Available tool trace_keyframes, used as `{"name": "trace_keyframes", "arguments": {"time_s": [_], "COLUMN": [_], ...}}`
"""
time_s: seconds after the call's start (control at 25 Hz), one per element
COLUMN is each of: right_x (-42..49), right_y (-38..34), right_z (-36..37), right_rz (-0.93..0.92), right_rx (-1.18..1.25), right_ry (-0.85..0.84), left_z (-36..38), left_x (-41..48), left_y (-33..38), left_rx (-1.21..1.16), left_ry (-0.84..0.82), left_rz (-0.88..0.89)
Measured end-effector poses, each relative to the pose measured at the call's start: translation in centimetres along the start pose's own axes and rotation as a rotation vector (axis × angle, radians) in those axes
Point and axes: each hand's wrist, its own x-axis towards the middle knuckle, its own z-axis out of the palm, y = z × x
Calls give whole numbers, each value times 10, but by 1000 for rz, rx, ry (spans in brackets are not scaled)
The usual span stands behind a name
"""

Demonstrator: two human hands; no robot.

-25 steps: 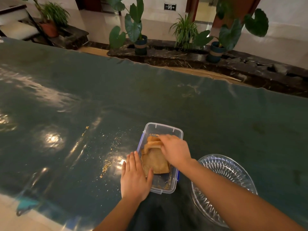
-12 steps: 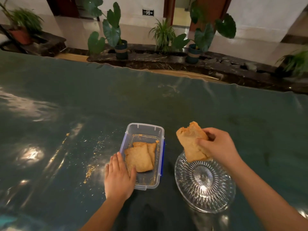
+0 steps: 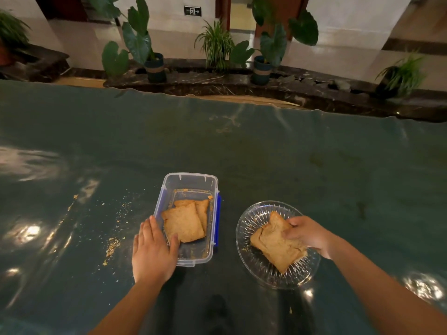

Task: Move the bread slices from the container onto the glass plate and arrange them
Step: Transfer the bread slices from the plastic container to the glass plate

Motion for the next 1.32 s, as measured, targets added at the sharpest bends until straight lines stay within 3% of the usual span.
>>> {"name": "trace_keyframes", "arguments": {"time_s": [0.28, 0.48, 0.72, 0.84, 1.08, 1.32], "right_x": [37, 39, 36, 31, 42, 89], "right_y": [19, 23, 1, -34, -136, -175], "right_z": [8, 19, 26, 43, 108, 172], "right_rz": [-123, -207, -264, -389, -649, -617], "right_rx": [-560, -652, -607, -514, -491, -888], "right_ry": [162, 232, 264, 314, 163, -26], "left_z": [1, 1, 0, -1, -1, -1], "left_x": [1, 1, 0, 0, 1, 0], "left_y": [0, 0, 0, 1, 0, -1], "left_rx": [19, 6, -9, -8, -3, 9], "left_ry": [10, 1, -1, 7, 3, -2], "left_rz": [-11, -15, -14, -8, -4, 8]}}
